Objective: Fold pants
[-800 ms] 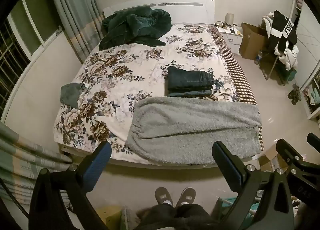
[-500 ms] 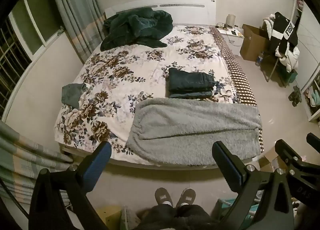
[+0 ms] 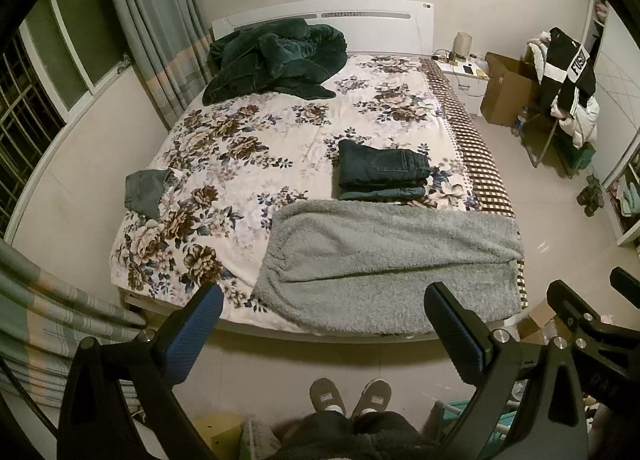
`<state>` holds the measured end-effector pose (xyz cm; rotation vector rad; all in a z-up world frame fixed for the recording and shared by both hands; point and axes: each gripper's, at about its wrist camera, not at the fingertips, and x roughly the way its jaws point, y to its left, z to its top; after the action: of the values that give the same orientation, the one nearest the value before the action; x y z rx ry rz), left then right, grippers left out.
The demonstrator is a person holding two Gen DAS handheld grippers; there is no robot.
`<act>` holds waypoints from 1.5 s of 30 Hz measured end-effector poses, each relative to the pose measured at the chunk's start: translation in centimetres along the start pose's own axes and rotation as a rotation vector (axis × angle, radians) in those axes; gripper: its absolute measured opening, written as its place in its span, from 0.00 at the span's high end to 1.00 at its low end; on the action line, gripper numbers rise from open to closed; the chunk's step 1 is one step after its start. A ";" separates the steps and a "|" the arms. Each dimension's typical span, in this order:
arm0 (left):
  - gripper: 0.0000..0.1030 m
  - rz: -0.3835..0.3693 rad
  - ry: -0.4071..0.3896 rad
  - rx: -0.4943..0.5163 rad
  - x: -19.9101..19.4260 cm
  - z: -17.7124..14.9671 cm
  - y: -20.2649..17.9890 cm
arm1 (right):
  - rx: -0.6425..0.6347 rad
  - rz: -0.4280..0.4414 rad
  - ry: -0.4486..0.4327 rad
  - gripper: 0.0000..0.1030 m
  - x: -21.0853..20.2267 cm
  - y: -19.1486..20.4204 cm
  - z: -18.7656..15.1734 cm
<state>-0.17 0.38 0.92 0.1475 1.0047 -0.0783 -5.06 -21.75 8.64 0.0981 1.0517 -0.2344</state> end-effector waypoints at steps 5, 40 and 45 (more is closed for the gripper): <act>0.00 0.002 0.001 -0.003 0.1 0.4 -0.4 | 0.000 0.001 0.001 0.00 -0.1 0.0 0.0; 0.00 -0.013 0.005 -0.015 -0.5 0.3 -0.6 | -0.004 -0.002 0.008 0.00 0.0 0.4 -0.2; 0.00 -0.013 0.005 -0.016 -0.5 0.4 -0.5 | -0.004 0.000 0.008 0.00 0.1 0.4 -0.3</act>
<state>-0.20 -0.18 1.55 0.1267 1.0114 -0.0820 -5.17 -21.33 8.44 0.0951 1.0602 -0.2322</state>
